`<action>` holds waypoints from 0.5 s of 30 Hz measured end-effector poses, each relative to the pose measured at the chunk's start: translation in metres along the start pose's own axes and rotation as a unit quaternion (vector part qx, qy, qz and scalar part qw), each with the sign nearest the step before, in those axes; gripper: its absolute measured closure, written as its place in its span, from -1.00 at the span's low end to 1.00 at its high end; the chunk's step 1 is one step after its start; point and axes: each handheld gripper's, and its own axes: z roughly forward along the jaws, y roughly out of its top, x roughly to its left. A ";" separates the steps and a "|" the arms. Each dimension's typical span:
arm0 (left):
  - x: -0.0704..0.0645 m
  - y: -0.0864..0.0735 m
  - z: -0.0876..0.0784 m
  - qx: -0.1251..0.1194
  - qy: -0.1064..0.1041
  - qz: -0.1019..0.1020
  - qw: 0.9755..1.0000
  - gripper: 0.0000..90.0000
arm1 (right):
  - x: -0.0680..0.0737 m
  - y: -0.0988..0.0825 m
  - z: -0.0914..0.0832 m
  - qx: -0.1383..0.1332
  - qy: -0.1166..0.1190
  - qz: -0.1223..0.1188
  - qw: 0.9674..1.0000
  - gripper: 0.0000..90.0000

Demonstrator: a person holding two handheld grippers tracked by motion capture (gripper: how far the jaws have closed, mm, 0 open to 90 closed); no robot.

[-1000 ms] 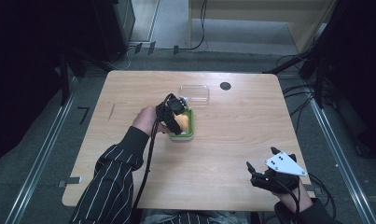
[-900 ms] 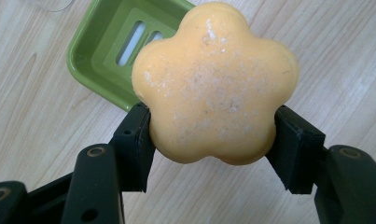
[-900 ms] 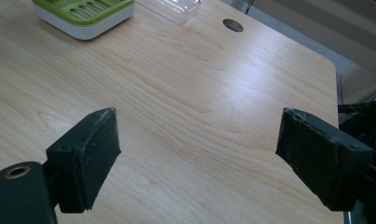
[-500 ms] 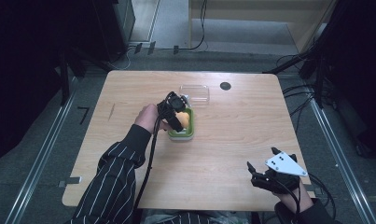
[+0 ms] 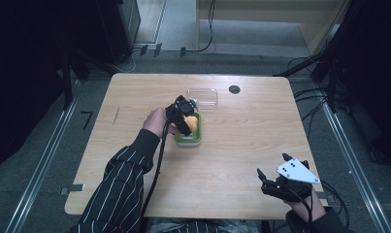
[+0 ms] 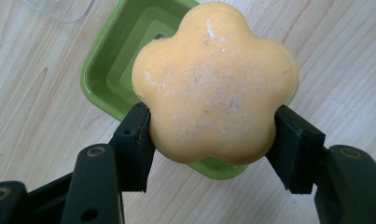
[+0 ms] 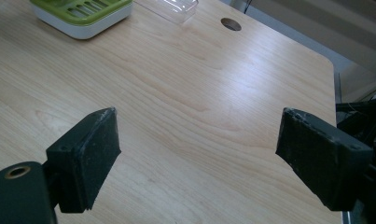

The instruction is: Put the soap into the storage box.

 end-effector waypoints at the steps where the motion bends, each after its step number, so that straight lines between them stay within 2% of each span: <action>1: 0.001 0.000 0.001 0.001 0.002 -0.001 1.000 -0.12 | 0.000 0.000 0.000 0.000 0.000 0.001 1.000 -0.69; 2: 0.001 0.001 0.003 0.003 0.008 0.000 1.000 -0.12 | 0.000 0.000 0.000 0.000 0.000 0.000 1.000 -0.70; 9: 0.003 0.003 0.013 0.007 0.006 0.005 1.000 -0.12 | 0.000 0.000 0.000 0.000 0.000 0.001 1.000 -0.70; 15: 0.004 0.003 0.022 0.015 0.015 0.005 1.000 -0.12 | 0.000 0.000 0.000 0.000 0.000 0.001 1.000 -0.70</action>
